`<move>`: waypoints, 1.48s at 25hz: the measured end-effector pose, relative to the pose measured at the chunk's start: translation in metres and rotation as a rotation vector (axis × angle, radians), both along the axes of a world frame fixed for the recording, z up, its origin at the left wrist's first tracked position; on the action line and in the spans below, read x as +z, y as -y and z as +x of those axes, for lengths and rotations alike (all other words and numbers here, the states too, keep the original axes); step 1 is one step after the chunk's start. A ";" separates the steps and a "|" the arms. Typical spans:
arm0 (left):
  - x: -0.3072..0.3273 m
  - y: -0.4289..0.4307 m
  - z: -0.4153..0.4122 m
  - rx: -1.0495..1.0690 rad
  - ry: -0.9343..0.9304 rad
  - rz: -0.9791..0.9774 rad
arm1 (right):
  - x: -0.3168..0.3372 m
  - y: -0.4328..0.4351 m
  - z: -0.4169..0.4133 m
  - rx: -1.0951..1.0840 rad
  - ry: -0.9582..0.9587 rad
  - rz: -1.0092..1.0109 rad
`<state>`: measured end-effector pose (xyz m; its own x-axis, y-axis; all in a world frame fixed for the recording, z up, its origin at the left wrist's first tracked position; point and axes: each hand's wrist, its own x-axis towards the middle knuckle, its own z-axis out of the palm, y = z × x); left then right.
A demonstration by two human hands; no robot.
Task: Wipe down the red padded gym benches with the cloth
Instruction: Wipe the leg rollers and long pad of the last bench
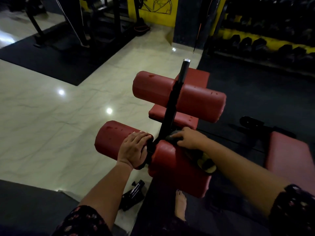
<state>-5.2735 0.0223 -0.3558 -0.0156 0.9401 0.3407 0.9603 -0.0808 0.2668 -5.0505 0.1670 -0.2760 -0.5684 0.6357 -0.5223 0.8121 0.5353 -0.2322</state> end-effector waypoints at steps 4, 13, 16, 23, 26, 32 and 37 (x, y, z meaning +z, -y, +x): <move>0.002 0.000 0.000 -0.010 0.014 -0.019 | 0.008 -0.006 0.040 -0.112 0.121 -0.091; 0.007 0.001 0.002 0.004 -0.009 -0.060 | 0.019 0.018 -0.030 0.050 -0.055 0.074; 0.006 0.001 0.002 0.000 -0.001 -0.038 | 0.026 0.016 0.011 -0.026 -0.035 -0.038; 0.006 0.001 0.001 0.000 -0.019 0.031 | 0.024 0.053 0.119 -0.371 0.081 0.063; 0.007 0.002 0.002 0.002 -0.032 0.023 | 0.016 0.093 0.127 -0.520 -0.022 0.172; 0.011 0.001 0.003 0.008 -0.029 -0.028 | -0.038 0.198 0.118 -0.864 -0.528 0.311; 0.015 0.002 0.005 0.002 -0.044 -0.014 | -0.056 0.204 0.125 -0.872 -0.620 0.350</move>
